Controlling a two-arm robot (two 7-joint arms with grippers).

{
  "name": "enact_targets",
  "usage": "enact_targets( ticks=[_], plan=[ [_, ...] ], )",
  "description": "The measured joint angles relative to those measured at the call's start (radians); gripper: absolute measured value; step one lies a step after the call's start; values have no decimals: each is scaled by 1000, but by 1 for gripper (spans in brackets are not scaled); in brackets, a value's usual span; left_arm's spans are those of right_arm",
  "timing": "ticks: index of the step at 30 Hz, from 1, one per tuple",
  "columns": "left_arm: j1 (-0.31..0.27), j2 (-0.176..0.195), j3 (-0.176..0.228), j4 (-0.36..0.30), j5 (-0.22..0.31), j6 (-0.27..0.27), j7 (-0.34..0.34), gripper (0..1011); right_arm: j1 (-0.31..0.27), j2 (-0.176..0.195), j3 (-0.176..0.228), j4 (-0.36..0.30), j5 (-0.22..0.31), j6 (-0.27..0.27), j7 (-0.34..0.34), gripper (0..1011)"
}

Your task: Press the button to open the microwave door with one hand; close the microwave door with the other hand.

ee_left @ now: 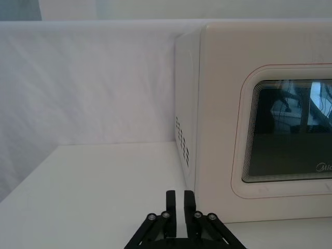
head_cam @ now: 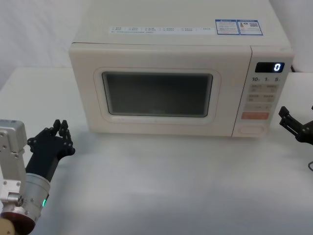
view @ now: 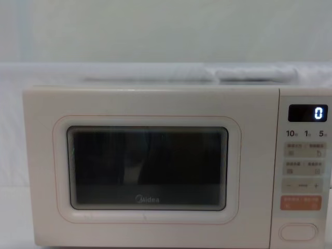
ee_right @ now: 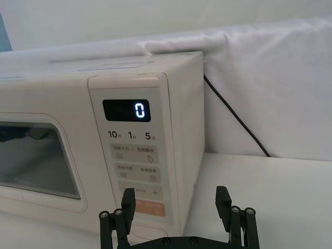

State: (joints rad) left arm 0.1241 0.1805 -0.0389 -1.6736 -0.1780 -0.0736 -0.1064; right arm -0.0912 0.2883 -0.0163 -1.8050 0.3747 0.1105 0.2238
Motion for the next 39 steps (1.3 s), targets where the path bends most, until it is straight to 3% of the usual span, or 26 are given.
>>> enact_targets(
  ticks=[13, 18, 27, 31, 39],
  plan=[
    [0, 1, 0, -1, -1, 0, 0, 474, 0, 0, 0, 0, 0, 0, 0, 1003],
    [0, 1, 0, -1, -2, 0, 0, 679, 0, 0, 0, 0, 0, 0, 0, 1002],
    [0, 1, 0, -1, -2, 0, 0, 921, 0, 0, 0, 0, 0, 0, 0, 1003],
    [0, 1, 0, -1, -2, 0, 0, 1001, 0, 0, 0, 0, 0, 0, 0, 1002],
    [0, 1, 0, -1, -2, 0, 0, 1001, 0, 0, 0, 0, 0, 0, 0, 1002]
  ],
)
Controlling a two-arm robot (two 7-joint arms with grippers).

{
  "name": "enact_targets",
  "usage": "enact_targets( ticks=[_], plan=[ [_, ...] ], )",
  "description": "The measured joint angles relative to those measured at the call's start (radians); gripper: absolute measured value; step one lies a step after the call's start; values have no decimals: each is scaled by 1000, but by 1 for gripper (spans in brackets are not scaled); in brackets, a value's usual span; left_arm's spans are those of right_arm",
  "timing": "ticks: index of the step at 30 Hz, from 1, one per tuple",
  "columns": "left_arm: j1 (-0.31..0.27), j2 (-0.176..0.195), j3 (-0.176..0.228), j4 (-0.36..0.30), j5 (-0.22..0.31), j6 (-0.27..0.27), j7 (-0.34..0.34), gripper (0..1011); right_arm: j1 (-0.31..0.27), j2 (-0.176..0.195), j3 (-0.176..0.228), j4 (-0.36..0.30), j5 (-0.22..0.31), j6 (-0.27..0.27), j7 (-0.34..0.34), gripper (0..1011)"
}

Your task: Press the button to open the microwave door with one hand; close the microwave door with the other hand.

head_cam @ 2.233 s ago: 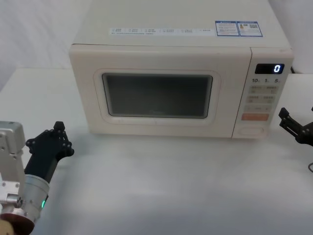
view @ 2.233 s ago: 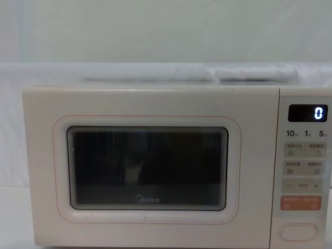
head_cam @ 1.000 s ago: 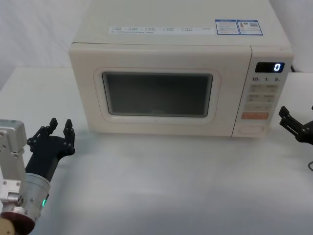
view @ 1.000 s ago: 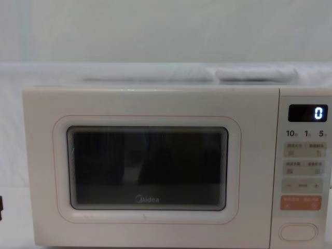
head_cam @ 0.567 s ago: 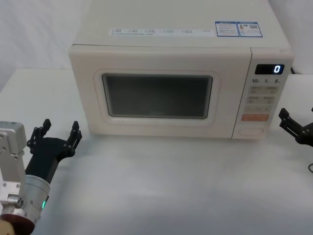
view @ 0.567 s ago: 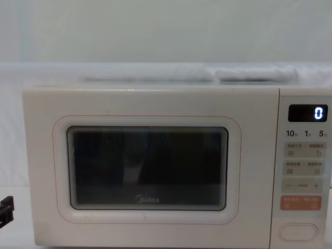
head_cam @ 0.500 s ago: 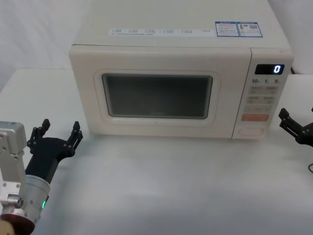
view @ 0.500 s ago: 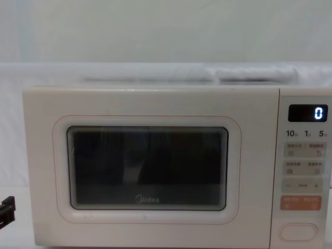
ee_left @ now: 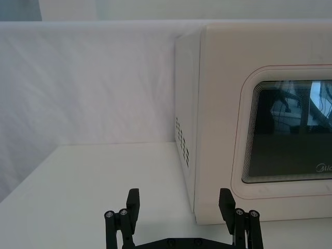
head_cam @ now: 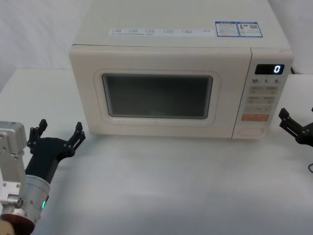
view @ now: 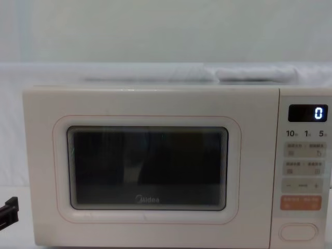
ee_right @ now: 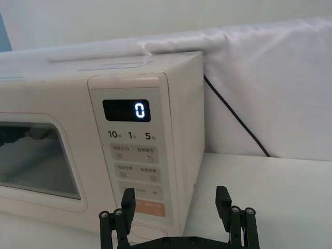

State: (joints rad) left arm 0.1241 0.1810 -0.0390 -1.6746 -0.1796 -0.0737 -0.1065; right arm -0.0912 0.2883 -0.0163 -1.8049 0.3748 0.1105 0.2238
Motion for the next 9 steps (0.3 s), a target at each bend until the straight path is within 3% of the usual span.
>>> enact_targets(
  ticks=[9],
  plan=[
    [0, 0, 0, 0, 0, 0, 0, 1001, 0, 0, 0, 0, 0, 0, 0, 1003]
  ],
)
